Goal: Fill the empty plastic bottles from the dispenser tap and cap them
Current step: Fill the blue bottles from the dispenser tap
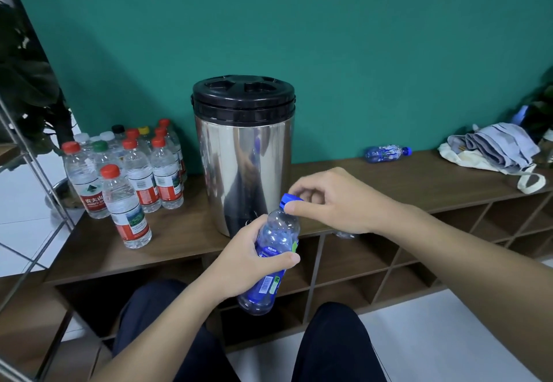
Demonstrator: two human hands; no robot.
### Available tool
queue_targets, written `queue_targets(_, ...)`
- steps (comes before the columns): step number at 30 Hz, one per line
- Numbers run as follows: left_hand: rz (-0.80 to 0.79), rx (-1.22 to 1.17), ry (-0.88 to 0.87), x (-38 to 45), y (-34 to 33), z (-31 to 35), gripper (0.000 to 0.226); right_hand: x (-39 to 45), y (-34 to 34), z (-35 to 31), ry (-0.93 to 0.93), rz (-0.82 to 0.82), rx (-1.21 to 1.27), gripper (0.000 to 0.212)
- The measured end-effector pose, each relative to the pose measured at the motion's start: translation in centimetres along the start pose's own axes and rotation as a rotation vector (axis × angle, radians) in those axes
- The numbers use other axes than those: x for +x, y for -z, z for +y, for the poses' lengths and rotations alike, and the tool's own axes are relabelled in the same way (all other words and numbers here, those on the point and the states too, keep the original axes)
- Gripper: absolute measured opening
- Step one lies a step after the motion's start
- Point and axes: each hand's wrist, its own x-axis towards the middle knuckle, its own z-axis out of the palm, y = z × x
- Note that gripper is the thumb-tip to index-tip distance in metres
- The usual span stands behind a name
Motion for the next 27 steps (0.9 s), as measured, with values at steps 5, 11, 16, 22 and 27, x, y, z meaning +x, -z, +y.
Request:
queue_targets(5,-0.019,0.061,0.041,0.0,-1.0,-1.6,0.061,-0.6,-1.8,0.8,0.068,-0.032,-0.057,0.025)
queue_targets(11,-0.016,-0.052,0.096,-0.1,-1.8,-4.9,0.061,-1.2,-4.1,3.4,0.001,-0.044,0.174,0.027)
queue_targets(16,0.011,-0.111,0.137,0.2,-2.1,-9.1,0.073,0.5,-8.2,7.8,-0.215,0.122,0.257,0.025)
queue_targets(22,0.048,-0.175,0.221,0.6,-2.7,-14.2,0.070,4.7,-13.5,13.2,-0.392,0.247,-0.011,0.029)
queue_targets(27,0.079,-0.166,0.279,0.8,-1.2,-16.7,0.075,6.2,-17.2,15.2,-0.433,0.244,-0.128,0.028)
